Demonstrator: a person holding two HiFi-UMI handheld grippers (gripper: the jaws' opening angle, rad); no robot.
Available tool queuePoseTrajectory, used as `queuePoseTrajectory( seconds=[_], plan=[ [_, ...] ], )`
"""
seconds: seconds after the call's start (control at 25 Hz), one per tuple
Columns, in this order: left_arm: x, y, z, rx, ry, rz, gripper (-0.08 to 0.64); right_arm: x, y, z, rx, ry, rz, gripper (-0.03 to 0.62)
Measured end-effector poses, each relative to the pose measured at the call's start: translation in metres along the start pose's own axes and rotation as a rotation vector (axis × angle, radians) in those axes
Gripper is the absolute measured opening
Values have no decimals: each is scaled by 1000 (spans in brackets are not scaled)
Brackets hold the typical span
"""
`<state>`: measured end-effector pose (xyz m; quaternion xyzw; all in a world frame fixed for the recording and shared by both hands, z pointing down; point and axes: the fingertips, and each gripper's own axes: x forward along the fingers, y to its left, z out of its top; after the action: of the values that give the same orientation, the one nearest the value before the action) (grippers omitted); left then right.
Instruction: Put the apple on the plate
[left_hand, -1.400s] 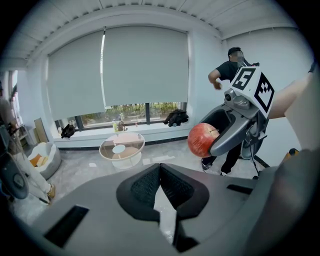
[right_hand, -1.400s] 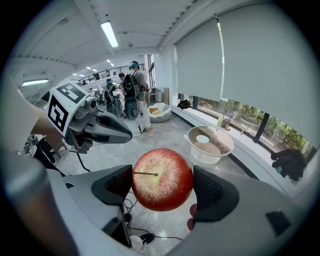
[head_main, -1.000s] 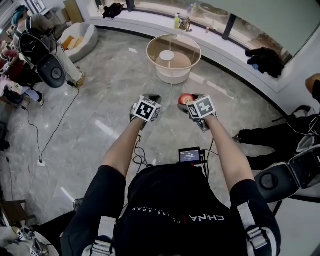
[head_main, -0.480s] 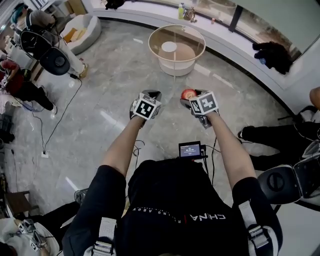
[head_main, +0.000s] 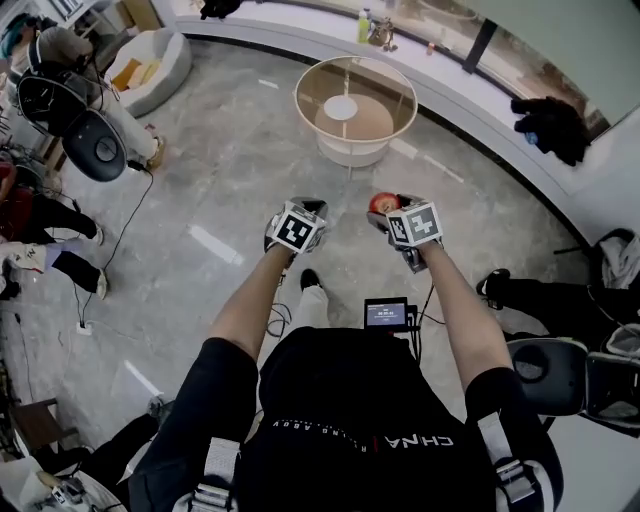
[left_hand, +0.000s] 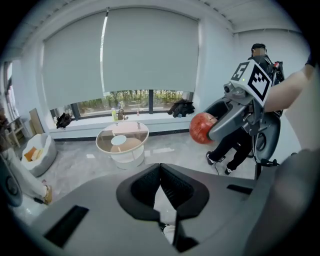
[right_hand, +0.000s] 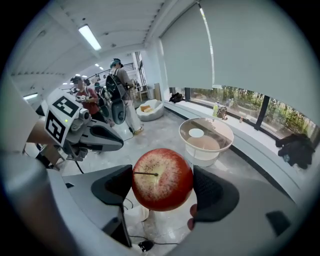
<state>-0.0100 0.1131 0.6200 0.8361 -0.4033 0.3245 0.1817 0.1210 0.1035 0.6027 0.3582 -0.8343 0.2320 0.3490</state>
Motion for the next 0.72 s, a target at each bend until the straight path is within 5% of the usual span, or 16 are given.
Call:
queuePoseTrajectory(
  seconds=[0.4,0.72],
  plan=[
    [33,175,49,12,20,-94,17,102,-18,145,79,-19,-51,385],
    [59,233,83,1,-11,-117,17,156,-40,194,101,-5,-29,386]
  ],
)
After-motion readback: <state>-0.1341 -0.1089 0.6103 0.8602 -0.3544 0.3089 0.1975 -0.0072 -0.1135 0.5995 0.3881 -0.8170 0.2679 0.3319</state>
